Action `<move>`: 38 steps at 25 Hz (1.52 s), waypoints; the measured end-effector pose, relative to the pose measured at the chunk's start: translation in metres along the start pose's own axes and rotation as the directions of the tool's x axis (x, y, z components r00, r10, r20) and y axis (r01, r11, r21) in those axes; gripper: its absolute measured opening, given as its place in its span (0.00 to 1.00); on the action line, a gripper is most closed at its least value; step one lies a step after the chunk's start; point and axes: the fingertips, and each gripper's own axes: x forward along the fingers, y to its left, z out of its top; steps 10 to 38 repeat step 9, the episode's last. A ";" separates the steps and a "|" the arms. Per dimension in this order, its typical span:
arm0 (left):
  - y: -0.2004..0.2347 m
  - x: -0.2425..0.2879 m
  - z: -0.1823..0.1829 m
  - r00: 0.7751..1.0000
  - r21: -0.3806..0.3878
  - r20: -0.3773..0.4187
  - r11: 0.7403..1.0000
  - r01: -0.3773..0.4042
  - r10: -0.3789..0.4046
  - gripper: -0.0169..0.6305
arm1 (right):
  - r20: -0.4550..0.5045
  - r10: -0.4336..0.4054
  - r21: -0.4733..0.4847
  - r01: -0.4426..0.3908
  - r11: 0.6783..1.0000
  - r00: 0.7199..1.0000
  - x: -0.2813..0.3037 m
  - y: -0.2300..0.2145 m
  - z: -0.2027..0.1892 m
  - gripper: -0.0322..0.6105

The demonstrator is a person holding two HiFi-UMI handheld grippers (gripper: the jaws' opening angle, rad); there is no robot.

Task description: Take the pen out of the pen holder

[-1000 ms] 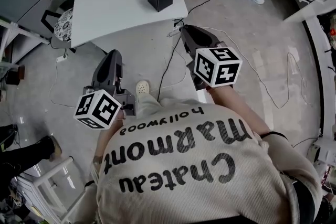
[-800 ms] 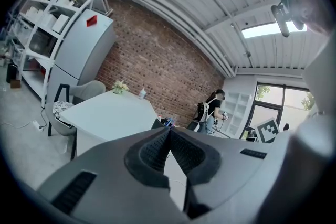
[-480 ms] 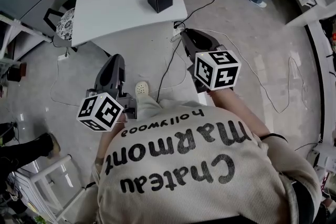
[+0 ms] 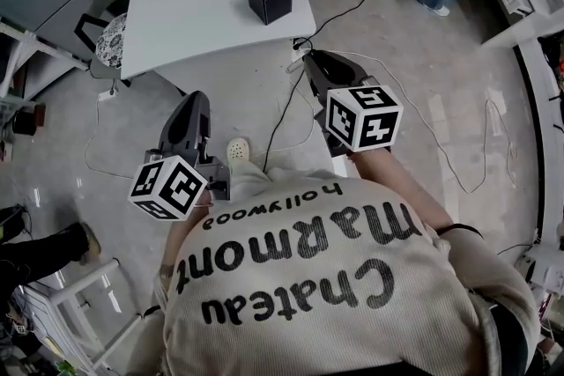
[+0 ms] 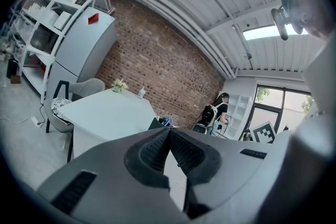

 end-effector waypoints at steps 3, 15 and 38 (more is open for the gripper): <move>0.002 0.004 0.001 1.000 0.001 -0.002 1.000 -0.003 0.003 0.03 | -0.002 0.003 -0.001 -0.003 1.000 1.000 0.004 -0.001 0.002 0.16; 0.002 0.007 0.001 1.000 0.002 -0.003 1.000 -0.002 0.002 0.03 | -0.003 0.010 -0.003 -0.010 1.000 1.000 0.008 -0.002 0.001 0.16; 0.002 0.007 0.001 1.000 0.002 -0.003 1.000 -0.002 0.002 0.03 | -0.003 0.010 -0.003 -0.010 1.000 1.000 0.008 -0.002 0.001 0.16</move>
